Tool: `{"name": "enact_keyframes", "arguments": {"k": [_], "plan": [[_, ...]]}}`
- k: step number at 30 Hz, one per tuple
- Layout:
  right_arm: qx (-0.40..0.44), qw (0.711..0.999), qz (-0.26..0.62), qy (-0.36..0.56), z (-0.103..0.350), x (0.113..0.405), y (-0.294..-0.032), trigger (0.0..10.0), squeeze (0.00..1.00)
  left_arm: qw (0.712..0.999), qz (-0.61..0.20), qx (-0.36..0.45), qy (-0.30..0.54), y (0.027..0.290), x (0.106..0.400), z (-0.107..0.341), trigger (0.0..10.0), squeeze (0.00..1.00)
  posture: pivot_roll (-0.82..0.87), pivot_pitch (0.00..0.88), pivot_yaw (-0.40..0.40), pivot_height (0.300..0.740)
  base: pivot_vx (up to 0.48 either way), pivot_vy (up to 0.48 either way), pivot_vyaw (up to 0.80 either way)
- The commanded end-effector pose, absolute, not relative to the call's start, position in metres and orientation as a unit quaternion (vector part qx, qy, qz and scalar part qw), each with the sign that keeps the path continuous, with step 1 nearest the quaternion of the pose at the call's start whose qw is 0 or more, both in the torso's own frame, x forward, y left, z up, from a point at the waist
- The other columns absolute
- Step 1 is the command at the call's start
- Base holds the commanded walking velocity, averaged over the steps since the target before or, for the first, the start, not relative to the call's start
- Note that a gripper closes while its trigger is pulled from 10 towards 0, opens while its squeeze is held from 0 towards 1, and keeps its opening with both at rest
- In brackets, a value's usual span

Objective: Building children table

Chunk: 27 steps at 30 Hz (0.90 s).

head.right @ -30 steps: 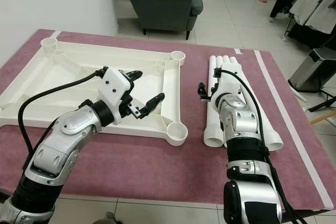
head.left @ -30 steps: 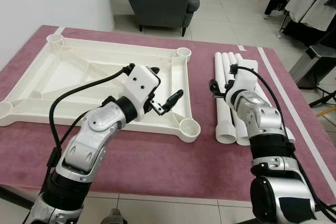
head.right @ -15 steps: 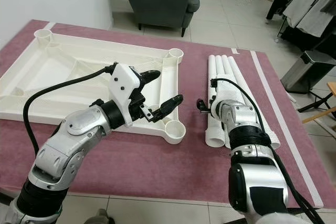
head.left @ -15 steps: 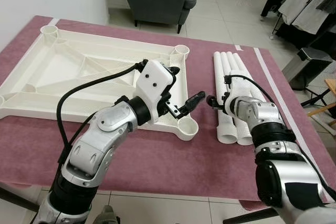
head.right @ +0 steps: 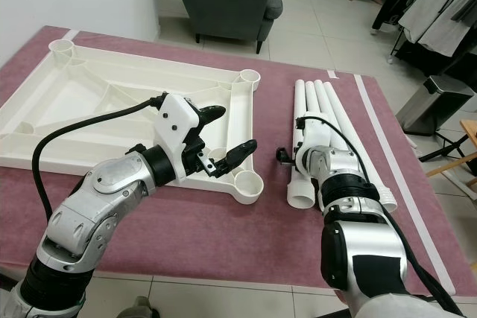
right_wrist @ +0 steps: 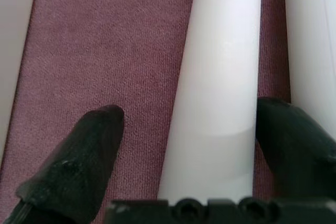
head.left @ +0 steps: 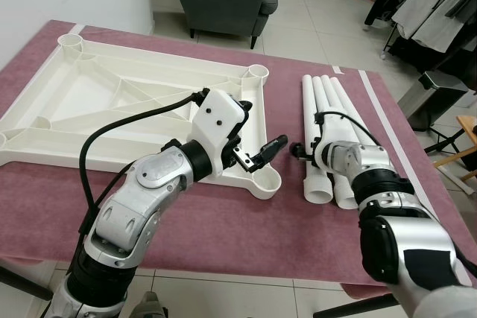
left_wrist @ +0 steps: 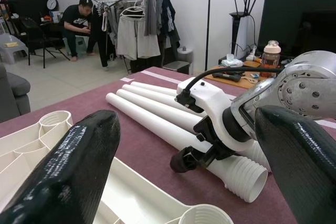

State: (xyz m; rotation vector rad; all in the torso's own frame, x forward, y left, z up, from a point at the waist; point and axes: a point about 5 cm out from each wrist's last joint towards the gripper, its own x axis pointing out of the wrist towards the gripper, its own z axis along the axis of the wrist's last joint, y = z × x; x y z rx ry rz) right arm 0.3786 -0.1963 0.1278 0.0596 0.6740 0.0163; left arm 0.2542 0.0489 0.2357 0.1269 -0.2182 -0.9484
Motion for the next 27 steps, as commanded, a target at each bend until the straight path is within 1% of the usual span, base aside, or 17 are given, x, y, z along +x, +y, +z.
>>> {"name": "enact_keyframes", "arguments": {"k": [1,7,8,9,10,17,21,22,23,24,25,26,27], "plan": [[0.052,0.921,0.001,0.385,0.105,0.368,-0.192,10.0,0.00,0.888,-0.445,0.061,-0.098,0.049,0.252,0.234,10.0,0.00,0.09,0.054,-0.123,0.740,0.000,0.000,0.00],[0.047,0.923,-0.011,0.381,0.107,0.371,-0.190,10.0,0.00,0.891,-0.441,0.061,-0.092,0.049,0.252,0.231,10.0,0.00,0.09,0.054,-0.132,0.740,0.000,0.000,0.00],[0.044,0.924,-0.011,0.380,0.108,0.372,-0.190,4.9,0.00,0.892,-0.440,0.061,-0.090,0.049,0.251,0.230,10.0,0.00,0.09,0.054,-0.135,0.740,0.000,0.000,0.00],[0.044,0.924,-0.011,0.380,0.108,0.372,-0.190,4.9,0.00,0.892,-0.440,0.061,-0.090,0.049,0.251,0.230,10.0,0.00,0.09,0.054,-0.135,0.740,0.000,0.000,0.00],[0.042,0.924,-0.009,0.380,0.107,0.373,-0.188,0.0,0.00,0.893,-0.437,0.061,-0.089,0.049,0.252,0.230,10.0,0.00,0.10,0.049,-0.139,0.740,0.000,0.000,0.00],[0.047,0.923,-0.004,0.382,0.106,0.373,-0.185,0.0,0.00,0.895,-0.433,0.061,-0.087,0.051,0.252,0.229,10.0,0.00,0.10,0.043,-0.138,0.740,0.000,0.000,0.00],[0.090,0.927,-0.011,0.365,0.113,0.377,-0.183,0.0,0.00,0.896,-0.431,0.061,-0.084,0.052,0.253,0.228,10.0,0.00,0.11,0.035,-0.133,0.740,0.000,0.000,0.00],[0.110,0.933,-0.016,0.341,0.121,0.382,-0.183,0.0,0.00,0.897,-0.430,0.059,-0.083,0.052,0.253,0.228,10.0,0.00,0.12,0.025,-0.129,0.740,0.000,0.000,0.00],[0.119,0.947,-0.019,0.296,0.137,0.389,-0.185,10.0,0.00,0.899,-0.427,0.053,-0.083,0.053,0.254,0.228,10.0,0.00,0.12,0.023,-0.130,0.740,0.000,0.000,0.00],[0.119,0.947,-0.019,0.296,0.137,0.389,-0.185,10.0,0.00,0.899,-0.427,0.053,-0.083,0.053,0.254,0.228,10.0,0.00,0.12,0.023,-0.130,0.740,0.000,0.000,0.00],[0.123,0.956,-0.020,0.265,0.148,0.394,-0.186,10.0,0.00,0.900,-0.425,0.049,-0.082,0.054,0.254,0.228,10.0,0.00,0.13,0.021,-0.130,0.740,0.000,0.000,0.00],[0.123,0.956,-0.020,0.265,0.148,0.394,-0.186,10.0,0.00,0.900,-0.425,0.049,-0.082,0.054,0.254,0.228,10.0,0.00,0.13,0.021,-0.130,0.740,0.000,0.000,0.00],[0.122,0.969,-0.017,0.216,0.167,0.398,-0.187,10.0,0.00,0.903,-0.420,0.040,-0.080,0.055,0.255,0.228,10.0,0.00,0.13,0.017,-0.131,0.740,0.000,0.000,0.00]]}}
